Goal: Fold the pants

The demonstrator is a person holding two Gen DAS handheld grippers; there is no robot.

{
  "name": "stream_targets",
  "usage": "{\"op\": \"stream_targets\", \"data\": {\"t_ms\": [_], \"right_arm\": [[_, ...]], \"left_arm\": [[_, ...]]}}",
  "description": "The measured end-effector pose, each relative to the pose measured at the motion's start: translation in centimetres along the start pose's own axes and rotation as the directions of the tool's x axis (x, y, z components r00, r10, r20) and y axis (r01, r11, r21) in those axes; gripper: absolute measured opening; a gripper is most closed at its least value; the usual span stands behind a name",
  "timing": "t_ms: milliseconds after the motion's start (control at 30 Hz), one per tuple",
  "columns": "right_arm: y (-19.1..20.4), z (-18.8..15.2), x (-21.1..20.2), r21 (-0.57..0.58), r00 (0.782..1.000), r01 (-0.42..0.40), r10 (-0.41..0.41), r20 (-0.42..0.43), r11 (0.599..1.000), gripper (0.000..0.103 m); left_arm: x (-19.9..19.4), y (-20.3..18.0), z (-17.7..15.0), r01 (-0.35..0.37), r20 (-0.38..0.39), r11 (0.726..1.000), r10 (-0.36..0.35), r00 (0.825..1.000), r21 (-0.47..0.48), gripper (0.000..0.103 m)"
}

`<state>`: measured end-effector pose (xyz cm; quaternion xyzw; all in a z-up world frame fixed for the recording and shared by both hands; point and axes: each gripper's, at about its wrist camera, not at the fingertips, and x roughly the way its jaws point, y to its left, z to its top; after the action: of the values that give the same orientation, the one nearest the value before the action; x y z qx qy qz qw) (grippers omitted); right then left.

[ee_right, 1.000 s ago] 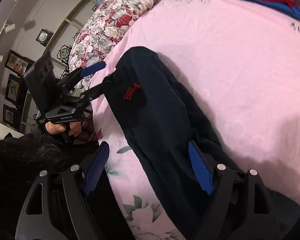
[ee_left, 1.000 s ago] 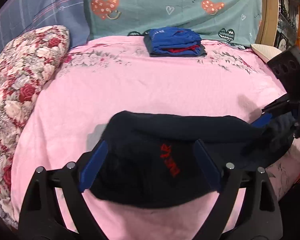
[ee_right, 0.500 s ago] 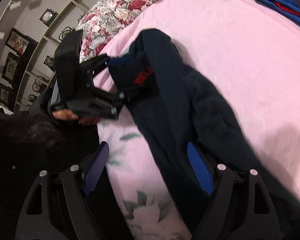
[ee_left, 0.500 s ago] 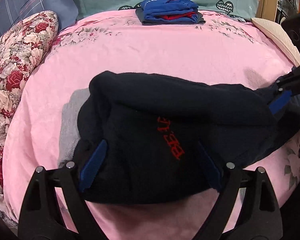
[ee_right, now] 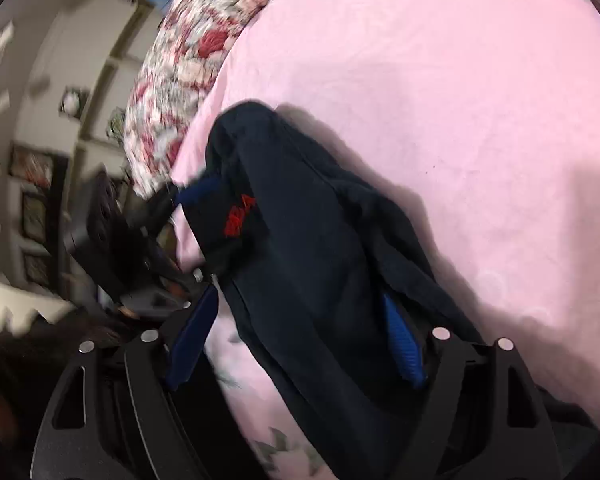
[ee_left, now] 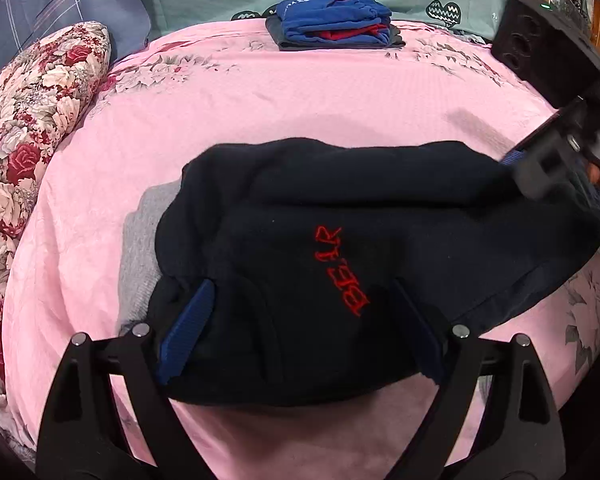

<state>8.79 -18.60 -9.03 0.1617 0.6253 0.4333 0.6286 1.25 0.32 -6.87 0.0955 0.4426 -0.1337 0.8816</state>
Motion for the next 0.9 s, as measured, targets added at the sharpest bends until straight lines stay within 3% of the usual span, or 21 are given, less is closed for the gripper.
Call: {"op": "stream_targets", "data": {"t_ms": [67,167,233,333,433,500,567,667,733,800,867,900], "right_arm": [[-0.7,1.7,1.0,0.038,0.999,-0.044,0.043,0.021,0.998,0.083],[-0.8,3.7,0.3,0.045,0.988,-0.005,-0.002,0.157,0.999,0.082],[-1.6,3.9,-0.6,0.065,0.976,-0.027,0.013,0.219,0.998,0.076],[-2.1,3.8,-1.2,0.062,0.961,0.063,-0.077,0.266,0.996,0.053],[-3.1,3.9,-1.6,0.107,0.951,0.167,-0.188,0.246,0.980,0.010],[-2.7,3.7,-2.9,0.100,0.938,0.220,-0.238,0.250,0.970,0.010],[-2.4,3.4,-5.4,0.111,0.913,0.265,-0.287,0.292,0.958,0.030],[-1.3,2.1,-9.6,0.126,0.875,0.250,-0.279,0.395,0.960,0.031],[2.3,0.8,-8.6,0.019,0.888,0.264,-0.250,0.386,0.964,0.031],[4.7,-0.9,-5.6,-0.075,0.909,0.303,-0.265,0.320,0.950,0.031],[5.0,-2.2,-2.1,-0.092,0.924,0.334,-0.306,0.229,0.938,0.031],[4.3,-3.0,-0.4,-0.066,0.918,0.372,-0.356,0.173,0.926,0.031]], "left_arm": [[0.2,0.0,0.0,-0.001,0.000,1.000,0.001,1.000,0.000,0.090],[0.2,-0.1,-0.1,0.000,0.004,1.000,0.000,1.000,-0.001,0.090],[0.0,0.0,-0.1,0.005,0.005,1.000,-0.005,1.000,0.002,0.090],[0.0,0.1,-0.2,0.012,0.006,1.000,-0.012,1.000,0.006,0.090],[-0.2,0.3,-0.2,0.018,-0.001,1.000,-0.018,1.000,0.008,0.090],[-1.0,0.7,-0.4,0.026,0.001,1.000,-0.026,1.000,0.016,0.089],[-2.2,1.4,-0.8,0.042,0.007,0.999,-0.042,0.999,0.011,0.089],[-4.1,2.8,-0.7,0.038,0.031,0.999,-0.037,0.999,-0.025,0.089],[-5.7,3.7,0.3,0.031,0.093,0.998,-0.025,0.995,-0.057,0.089],[-6.0,3.9,1.6,0.041,0.126,0.997,-0.033,0.992,-0.065,0.089],[-4.4,3.8,3.3,0.078,0.118,0.996,-0.072,0.990,-0.050,0.091],[-3.0,3.8,3.9,0.072,0.095,0.996,-0.068,0.993,-0.048,0.091]]}}
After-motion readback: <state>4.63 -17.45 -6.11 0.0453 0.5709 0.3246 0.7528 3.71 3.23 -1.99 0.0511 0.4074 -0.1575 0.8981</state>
